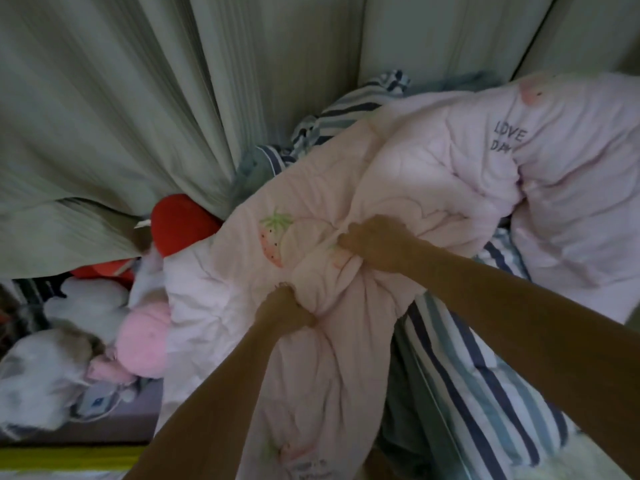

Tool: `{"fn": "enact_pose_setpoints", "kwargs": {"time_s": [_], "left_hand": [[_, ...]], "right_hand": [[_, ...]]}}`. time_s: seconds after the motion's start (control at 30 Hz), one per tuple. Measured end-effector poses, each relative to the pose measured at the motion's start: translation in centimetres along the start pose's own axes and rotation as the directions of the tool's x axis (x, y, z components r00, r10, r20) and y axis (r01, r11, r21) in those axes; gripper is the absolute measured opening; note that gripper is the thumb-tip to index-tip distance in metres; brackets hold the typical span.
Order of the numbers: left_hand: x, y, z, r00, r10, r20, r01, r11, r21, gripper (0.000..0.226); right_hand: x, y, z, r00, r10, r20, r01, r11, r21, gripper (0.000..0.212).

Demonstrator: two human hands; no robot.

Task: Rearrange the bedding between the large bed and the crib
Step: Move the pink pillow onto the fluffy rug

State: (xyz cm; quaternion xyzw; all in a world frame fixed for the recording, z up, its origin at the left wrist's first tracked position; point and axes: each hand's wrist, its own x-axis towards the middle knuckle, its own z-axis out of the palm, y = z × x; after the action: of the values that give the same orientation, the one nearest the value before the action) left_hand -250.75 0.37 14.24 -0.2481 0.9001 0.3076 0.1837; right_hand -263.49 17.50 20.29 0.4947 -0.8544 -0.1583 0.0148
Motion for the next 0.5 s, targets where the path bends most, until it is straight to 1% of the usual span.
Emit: {"fn": "enact_pose_setpoints", "kwargs": {"time_s": [0.03,0.1,0.13,0.17,0.2,0.23,0.27,0.3,0.37,0.4,0.43,0.47,0.5], "left_hand": [[0.0,1.5,-0.8,0.998,0.048,-0.041,-0.046,0.998,0.046,0.064],[-0.2,5.0,-2.8,0.978,0.127,-0.162,-0.121,0.991,0.05,0.037],[0.0,7.2,-4.3,0.951,0.178,-0.253,-0.173,0.984,0.043,0.028],[0.1,9.1,-5.5,0.912,0.225,-0.343,-0.229,0.973,0.03,0.022],[0.3,11.3,-6.8,0.859,0.277,-0.431,-0.303,0.953,0.008,0.022],[0.4,13.9,-8.2,0.804,0.321,-0.501,-0.388,0.921,-0.032,0.026],[0.4,16.6,-9.5,0.747,0.376,-0.547,-0.488,0.87,-0.069,0.03],[0.2,19.6,-10.9,0.69,0.416,-0.592,-0.578,0.809,-0.105,0.029],[-0.3,24.7,-13.5,0.567,0.438,-0.698,-0.7,0.703,-0.127,0.024],[-0.4,27.0,-14.4,0.497,0.453,-0.74,-0.756,0.645,-0.113,0.023],[-0.4,28.6,-15.1,0.449,0.475,-0.757,-0.804,0.584,-0.111,0.025],[0.1,30.3,-15.1,0.425,0.52,-0.741,-0.842,0.528,-0.112,0.035],[0.7,31.6,-14.5,0.455,0.577,-0.678,-0.846,0.517,-0.127,0.053]], "right_hand": [[-0.2,0.9,-0.7,0.998,0.053,-0.042,-0.051,0.998,0.04,0.038],[-0.7,3.2,-2.3,0.968,0.198,-0.155,-0.172,0.971,0.165,0.042],[-1.1,4.8,-3.9,0.929,0.284,-0.238,-0.239,0.95,0.198,0.043],[-1.5,6.1,-5.1,0.868,0.365,-0.336,-0.287,0.922,0.26,0.043],[-2.0,7.5,-6.5,0.79,0.453,-0.414,-0.327,0.881,0.341,0.044],[-2.5,8.9,-8.2,0.703,0.549,-0.451,-0.364,0.823,0.436,0.046],[-3.2,10.4,-9.8,0.606,0.635,-0.479,-0.39,0.762,0.516,0.047],[-3.9,11.9,-11.5,0.512,0.701,-0.496,-0.418,0.708,0.569,0.044],[-5.3,14.7,-14.4,0.331,0.774,-0.54,-0.432,0.633,0.642,0.038],[-6.1,15.8,-15.6,0.251,0.795,-0.552,-0.42,0.603,0.678,0.039],[-6.8,16.8,-16.5,0.193,0.814,-0.548,-0.425,0.573,0.701,0.041],[-7.7,17.8,-17.0,0.159,0.828,-0.538,-0.465,0.543,0.699,0.043],[-8.8,18.6,-16.6,0.159,0.841,-0.516,-0.556,0.509,0.657,0.046]]}}
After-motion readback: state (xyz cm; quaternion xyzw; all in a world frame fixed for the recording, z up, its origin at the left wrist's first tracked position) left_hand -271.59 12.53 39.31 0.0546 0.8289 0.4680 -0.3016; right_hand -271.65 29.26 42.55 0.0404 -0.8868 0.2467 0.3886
